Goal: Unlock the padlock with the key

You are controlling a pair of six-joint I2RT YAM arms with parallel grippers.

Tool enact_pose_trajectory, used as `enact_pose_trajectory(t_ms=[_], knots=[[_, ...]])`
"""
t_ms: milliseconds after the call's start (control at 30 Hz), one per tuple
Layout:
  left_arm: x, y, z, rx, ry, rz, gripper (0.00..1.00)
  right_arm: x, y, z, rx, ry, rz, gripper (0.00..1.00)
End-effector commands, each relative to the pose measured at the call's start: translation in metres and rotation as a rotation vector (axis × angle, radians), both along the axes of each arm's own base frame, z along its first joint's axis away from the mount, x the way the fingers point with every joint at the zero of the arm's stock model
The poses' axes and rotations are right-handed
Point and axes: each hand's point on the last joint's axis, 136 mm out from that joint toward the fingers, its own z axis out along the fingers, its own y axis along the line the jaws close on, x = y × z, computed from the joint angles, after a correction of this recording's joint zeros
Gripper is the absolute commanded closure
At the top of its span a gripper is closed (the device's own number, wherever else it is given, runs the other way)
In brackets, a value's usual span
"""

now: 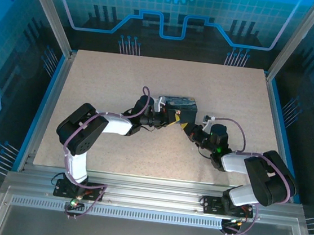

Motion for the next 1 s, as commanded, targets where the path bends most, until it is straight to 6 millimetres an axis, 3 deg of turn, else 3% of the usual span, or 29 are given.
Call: enact_pose_trajectory(t_ms=[0,967], knots=[[-0.003,-0.002,0.004,-0.030,-0.018,-0.030,0.99,-0.003,0.003,0.009,0.024,-0.035,0.007,1.00],[-0.001,-0.004,0.004,-0.059,-0.014,-0.026,0.99,-0.006,0.001,0.018,0.040,-0.061,-0.009,1.00]])
